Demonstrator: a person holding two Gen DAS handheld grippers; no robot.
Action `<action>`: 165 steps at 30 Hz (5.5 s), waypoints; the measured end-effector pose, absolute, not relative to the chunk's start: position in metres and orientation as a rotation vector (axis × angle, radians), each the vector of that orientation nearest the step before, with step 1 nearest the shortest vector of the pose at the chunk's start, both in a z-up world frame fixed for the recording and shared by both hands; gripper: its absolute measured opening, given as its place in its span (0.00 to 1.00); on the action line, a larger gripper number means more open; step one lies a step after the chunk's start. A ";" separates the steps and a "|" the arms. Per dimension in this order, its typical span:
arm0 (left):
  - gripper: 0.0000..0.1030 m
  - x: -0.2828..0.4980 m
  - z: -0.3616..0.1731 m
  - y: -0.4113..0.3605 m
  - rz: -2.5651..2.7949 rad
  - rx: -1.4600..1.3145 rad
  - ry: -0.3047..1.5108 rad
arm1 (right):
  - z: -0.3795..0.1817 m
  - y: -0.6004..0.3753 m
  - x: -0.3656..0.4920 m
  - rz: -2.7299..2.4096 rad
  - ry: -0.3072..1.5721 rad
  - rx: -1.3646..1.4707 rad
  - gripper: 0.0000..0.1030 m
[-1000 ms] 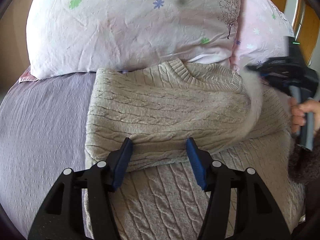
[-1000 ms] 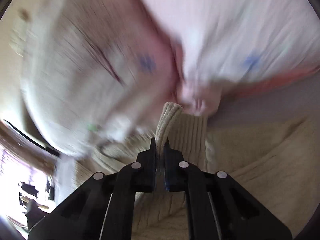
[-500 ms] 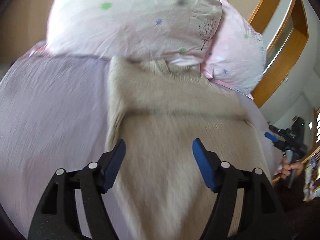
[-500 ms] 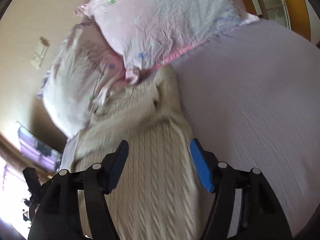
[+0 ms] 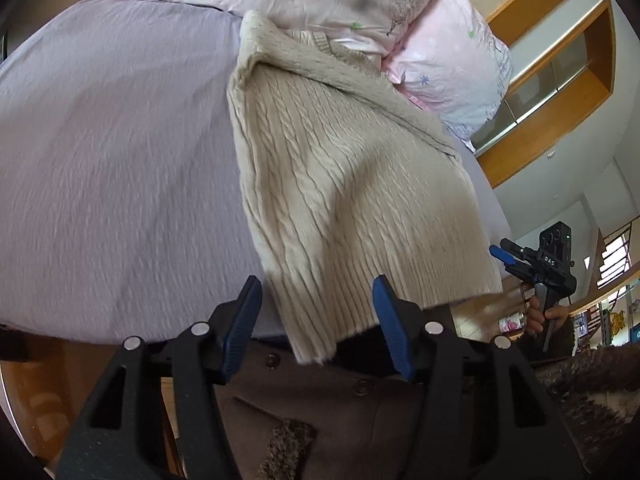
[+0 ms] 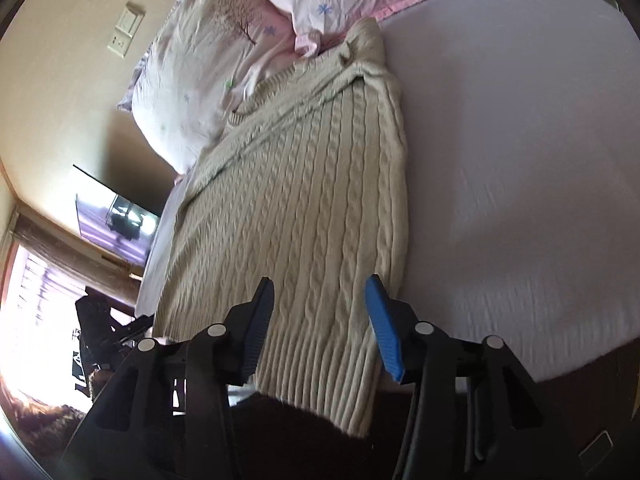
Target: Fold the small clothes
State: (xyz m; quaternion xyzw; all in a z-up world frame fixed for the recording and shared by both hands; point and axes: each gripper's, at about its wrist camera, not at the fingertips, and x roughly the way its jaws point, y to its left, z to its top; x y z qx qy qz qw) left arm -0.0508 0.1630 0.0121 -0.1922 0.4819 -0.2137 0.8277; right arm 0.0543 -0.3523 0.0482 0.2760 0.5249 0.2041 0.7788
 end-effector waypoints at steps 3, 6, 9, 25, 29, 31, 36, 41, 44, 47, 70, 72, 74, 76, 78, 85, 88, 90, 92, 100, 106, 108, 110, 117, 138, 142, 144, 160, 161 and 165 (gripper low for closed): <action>0.55 -0.054 0.010 0.161 -0.465 -0.437 1.018 | 0.049 -0.362 0.050 0.411 1.100 0.642 0.46; 0.44 -0.053 0.007 0.157 -0.476 -0.462 1.025 | 0.046 -0.363 0.046 0.428 1.099 0.654 0.46; 0.19 -0.045 0.000 0.153 -0.481 -0.506 1.059 | 0.040 -0.343 0.045 0.543 1.156 0.647 0.33; 0.11 0.023 0.066 0.168 -0.442 -0.485 0.819 | 0.093 -0.366 0.112 0.533 0.976 0.651 0.08; 0.11 0.029 0.065 0.158 -0.479 -0.479 0.816 | 0.080 -0.370 0.102 0.386 1.118 0.514 0.60; 0.11 0.031 0.062 0.157 -0.486 -0.479 0.818 | 0.066 -0.371 0.097 0.371 1.185 0.526 0.56; 0.11 0.037 0.058 0.162 -0.481 -0.501 0.819 | 0.049 -0.364 0.067 0.431 1.275 0.559 0.41; 0.11 0.041 0.062 0.163 -0.479 -0.498 0.806 | 0.042 -0.359 0.040 0.545 1.307 0.641 0.15; 0.11 0.045 0.065 0.166 -0.473 -0.502 0.791 | 0.036 -0.356 0.042 0.580 1.297 0.679 0.08; 0.05 0.051 0.074 0.170 -0.449 -0.483 0.754 | 0.058 -0.358 0.064 0.633 1.112 0.734 0.08; 0.49 -0.050 0.033 0.204 -0.458 -0.583 1.011 | 0.076 -0.352 0.152 0.639 0.915 0.818 0.08; 0.51 -0.057 0.028 0.203 -0.495 -0.600 1.020 | 0.074 -0.351 0.155 0.629 0.916 0.826 0.08; 0.51 -0.060 0.020 0.197 -0.515 -0.598 1.055 | 0.073 -0.350 0.156 0.619 0.919 0.829 0.08; 0.51 -0.060 0.014 0.190 -0.533 -0.601 1.087 | 0.074 -0.349 0.156 0.618 0.918 0.828 0.08; 0.51 -0.061 0.007 0.185 -0.550 -0.615 1.113 | 0.076 -0.348 0.155 0.620 0.915 0.824 0.08; 0.33 -0.060 -0.007 0.174 -0.559 -0.704 1.153 | 0.078 -0.345 0.154 0.631 0.915 0.813 0.08; 0.24 -0.057 -0.011 0.172 -0.532 -0.719 1.164 | 0.078 -0.344 0.153 0.642 0.912 0.812 0.08; 0.17 -0.053 -0.010 0.174 -0.528 -0.756 1.145 | 0.077 -0.344 0.153 0.646 0.911 0.815 0.08; 0.11 -0.050 -0.007 0.177 -0.532 -0.790 1.113 | 0.075 -0.344 0.153 0.648 0.911 0.817 0.08; 0.08 0.004 0.054 0.193 -0.543 -0.745 0.813 | 0.093 -0.352 0.166 0.659 0.824 0.824 0.08; 0.08 0.136 0.099 0.195 -0.514 -0.673 0.675 | 0.099 -0.367 0.231 0.591 0.714 0.924 0.08; 0.08 0.192 0.091 0.191 -0.450 -0.656 0.695 | 0.080 -0.371 0.270 0.482 0.734 0.974 0.08; 0.09 0.240 0.073 0.184 -0.392 -0.656 0.762 | 0.053 -0.369 0.303 0.351 0.808 0.988 0.08; 0.33 0.278 0.052 0.199 -0.340 -0.775 0.777 | 0.021 -0.364 0.352 0.271 0.886 1.070 0.82; 0.42 0.242 0.005 0.186 -0.289 -0.737 0.955 | 0.029 -0.393 0.289 0.356 0.656 0.994 0.91; 0.18 0.251 -0.015 0.193 -0.308 -0.904 0.955 | 0.026 -0.390 0.292 0.386 0.678 1.002 0.91; 0.16 0.251 -0.015 0.192 -0.316 -0.941 0.949 | 0.026 -0.391 0.292 0.398 0.684 1.006 0.91; 0.18 0.306 0.081 -0.108 -0.949 -0.979 0.920 | 0.043 -0.409 0.290 0.320 0.652 0.896 0.91; 0.19 0.317 0.070 -0.142 -0.974 -0.977 0.984 | 0.041 -0.411 0.292 0.307 0.666 0.886 0.91; 0.19 0.319 0.060 -0.165 -1.110 -1.046 1.000 | 0.034 -0.424 0.297 0.303 0.714 0.933 0.91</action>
